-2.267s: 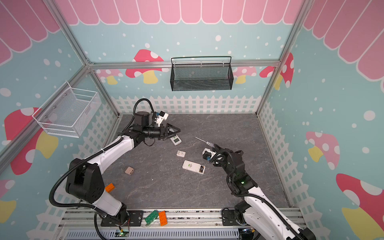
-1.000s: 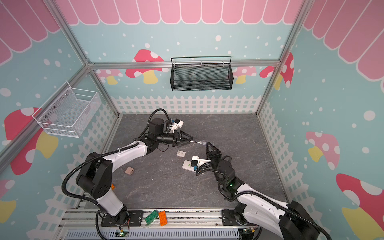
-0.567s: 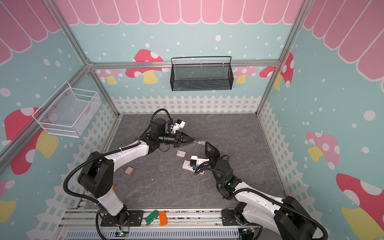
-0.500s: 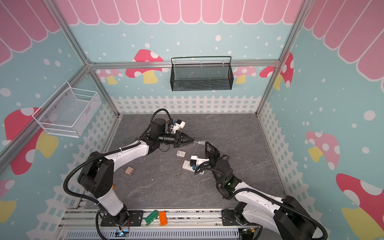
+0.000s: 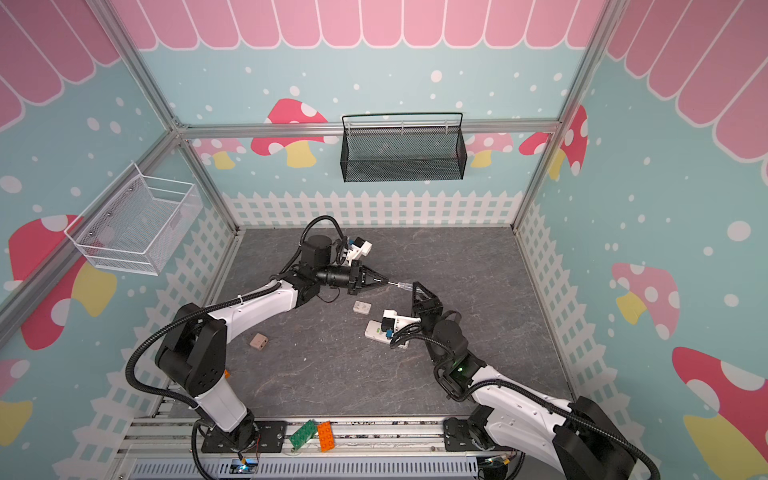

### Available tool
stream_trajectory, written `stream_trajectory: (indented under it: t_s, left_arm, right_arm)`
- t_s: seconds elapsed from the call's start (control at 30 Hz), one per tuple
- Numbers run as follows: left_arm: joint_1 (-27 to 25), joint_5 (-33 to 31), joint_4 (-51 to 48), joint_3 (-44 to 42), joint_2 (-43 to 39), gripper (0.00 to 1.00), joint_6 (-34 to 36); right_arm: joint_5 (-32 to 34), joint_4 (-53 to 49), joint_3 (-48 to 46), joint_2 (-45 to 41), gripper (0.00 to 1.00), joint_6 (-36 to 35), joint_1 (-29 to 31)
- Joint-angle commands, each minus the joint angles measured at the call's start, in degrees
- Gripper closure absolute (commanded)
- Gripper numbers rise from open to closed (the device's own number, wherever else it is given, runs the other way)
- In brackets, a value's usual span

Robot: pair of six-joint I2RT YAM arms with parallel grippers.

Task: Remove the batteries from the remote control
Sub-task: 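Open the right gripper and draw it back while the left holds the screwdriver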

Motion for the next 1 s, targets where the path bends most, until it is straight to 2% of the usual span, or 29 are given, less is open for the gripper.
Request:
stream_trajectory:
  t_s: [0.0, 0.17, 0.23, 0.3, 0.47, 0.63, 0.67, 0.7, 0.73, 0.97]
  left_arm:
    - [1.55, -0.50, -1.63, 1.51, -0.56, 1.00, 2.07]
    - [3.38, -0.05, -4.42, 2.73, -1.44, 1.00, 5.22]
    - [4.74, -0.21, -7.68, 3.84, -1.91, 1.00, 8.05]
    - [5.00, -0.40, -9.36, 4.02, -2.47, 1.00, 10.36]
    - [7.87, -0.86, -8.94, 1.35, -4.23, 1.00, 11.02]
    - [9.96, -0.36, -3.28, -3.94, -6.81, 1.00, 9.37]
    - [10.48, -0.38, -3.06, -4.37, -7.08, 1.00, 9.60]
    - [11.02, -0.41, -3.08, -4.68, -7.45, 1.00, 10.17]
    - [11.44, -0.61, -3.07, -5.25, -7.87, 1.00, 10.66]
    - [13.51, 1.15, -0.70, -8.88, -9.76, 1.00, 13.09]
  right_arm:
    - [1.08, -4.35, -0.04, -4.42, 0.49, 7.90, 0.28]
    - [-0.05, -9.48, -1.48, -9.93, 0.38, 16.34, -0.25]
    - [-1.55, -16.88, 1.30, -10.70, 0.34, 21.68, -0.73]
    - [-2.98, -19.14, 3.63, -10.31, 0.32, 27.06, -1.75]
    - [-5.77, -24.43, 10.05, -6.11, 0.22, 40.33, -3.54]
    - [-7.58, -30.72, 17.71, 1.57, 0.15, 58.39, -7.18]
    - [-9.00, -32.64, 19.42, 2.84, 0.12, 61.55, -7.70]
    - [-10.79, -34.66, 21.24, 4.11, 0.03, 64.57, -8.39]
    - [-12.68, -36.25, 22.75, 5.31, 0.01, 67.65, -9.14]
    - [-26.76, -42.91, 31.55, 10.85, 0.01, 86.92, -13.65]
